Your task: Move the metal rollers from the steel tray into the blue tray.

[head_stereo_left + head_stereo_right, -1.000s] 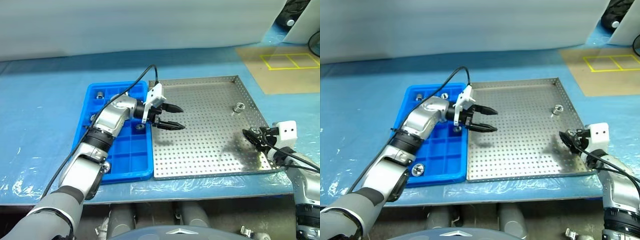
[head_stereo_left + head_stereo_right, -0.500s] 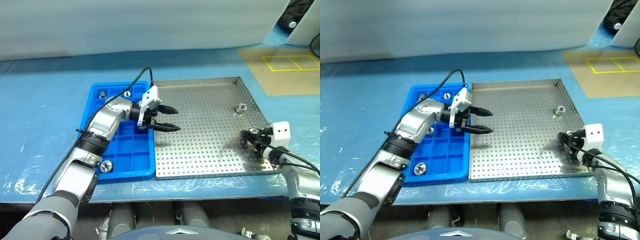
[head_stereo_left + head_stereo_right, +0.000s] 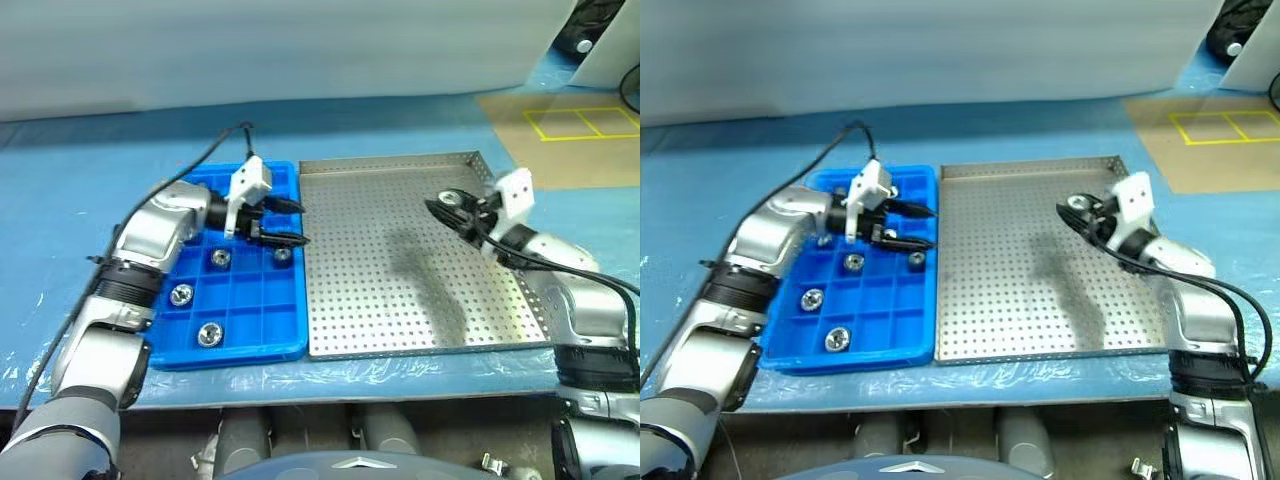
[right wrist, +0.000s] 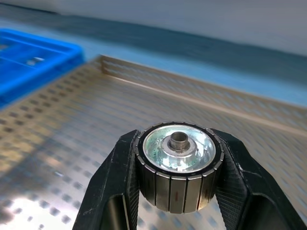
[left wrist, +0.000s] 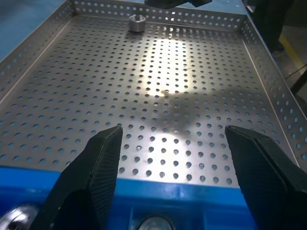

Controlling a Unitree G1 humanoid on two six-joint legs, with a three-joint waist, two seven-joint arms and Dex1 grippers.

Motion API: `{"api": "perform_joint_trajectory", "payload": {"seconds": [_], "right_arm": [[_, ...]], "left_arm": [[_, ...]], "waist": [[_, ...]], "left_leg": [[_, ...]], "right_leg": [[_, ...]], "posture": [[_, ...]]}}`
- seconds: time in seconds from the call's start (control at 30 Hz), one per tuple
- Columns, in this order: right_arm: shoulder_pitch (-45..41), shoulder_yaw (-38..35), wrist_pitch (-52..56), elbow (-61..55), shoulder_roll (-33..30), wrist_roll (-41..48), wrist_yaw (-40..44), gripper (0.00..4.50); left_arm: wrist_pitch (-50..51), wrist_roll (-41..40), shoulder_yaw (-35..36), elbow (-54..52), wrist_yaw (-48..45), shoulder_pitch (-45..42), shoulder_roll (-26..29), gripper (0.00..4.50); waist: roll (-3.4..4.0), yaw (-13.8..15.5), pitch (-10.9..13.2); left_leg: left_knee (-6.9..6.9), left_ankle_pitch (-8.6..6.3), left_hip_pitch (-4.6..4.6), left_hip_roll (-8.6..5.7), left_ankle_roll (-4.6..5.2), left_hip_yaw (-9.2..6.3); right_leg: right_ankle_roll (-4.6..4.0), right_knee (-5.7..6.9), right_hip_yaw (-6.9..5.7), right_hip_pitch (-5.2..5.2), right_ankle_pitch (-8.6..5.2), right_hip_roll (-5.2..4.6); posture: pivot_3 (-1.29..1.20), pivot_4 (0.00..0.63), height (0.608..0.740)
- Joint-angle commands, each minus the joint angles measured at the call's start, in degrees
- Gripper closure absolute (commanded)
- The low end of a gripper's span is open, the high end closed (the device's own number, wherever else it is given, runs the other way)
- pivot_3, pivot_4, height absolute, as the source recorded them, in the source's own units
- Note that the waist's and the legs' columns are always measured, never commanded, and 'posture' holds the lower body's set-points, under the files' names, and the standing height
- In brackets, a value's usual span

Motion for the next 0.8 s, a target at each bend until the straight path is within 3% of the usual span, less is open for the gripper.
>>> {"api": "perform_joint_trajectory", "payload": {"seconds": [0.03, 0.3, 0.6, 0.8], "right_arm": [[-3.3, 7.6, 2.1, -2.4, 2.4, 1.8, 5.4, 2.83], [-13.4, 20.8, -2.1, 8.2, 12.2, -1.1, 14.6, 2.83], [-18.3, 26.4, -7.2, 21.9, 19.9, -4.1, 23.2, 2.83], [-18.2, 29.4, -8.6, 24.8, 22.3, -6.3, 26.9, 2.83]], "left_arm": [[1.8, -1.3, 3.3, -4.8, 1.6, 2.4, 2.7, 0.90], [11.9, -5.5, 10.9, -21.2, 8.6, 15.4, 9.6, 0.90], [19.5, -10.9, 20.7, -35.0, 16.6, 28.7, 13.3, 0.90], [21.0, -13.1, 22.5, -38.6, 19.8, 32.1, 13.6, 0.90]], "waist": [[0.00, 0.7, 0.0], [-0.04, 3.6, 0.0], [-0.08, 8.3, 0.0], [-0.13, 9.7, 0.0]], "left_leg": [[-0.05, 0.00, -0.01, -0.01, 0.00, 0.00], [-0.15, 0.11, -0.32, 0.03, -0.19, -0.05], [-0.26, 0.14, -0.32, 0.01, -0.59, -0.19], [-0.33, 0.24, -0.24, 0.04, -0.76, -0.30]], "right_leg": [[0.00, -0.01, -0.01, -0.02, 0.00, -0.01], [-0.01, 0.17, -0.11, -0.46, 0.00, -0.01], [-0.04, 0.22, -0.25, -0.44, -0.03, -0.08], [-0.04, 0.26, -0.27, -0.40, -0.03, -0.08]], "posture": [[-0.16, 0.150, 0.740], [0.06, 0.150, 0.740], [0.25, 0.150, 0.740], [0.29, 0.150, 0.740]]}}
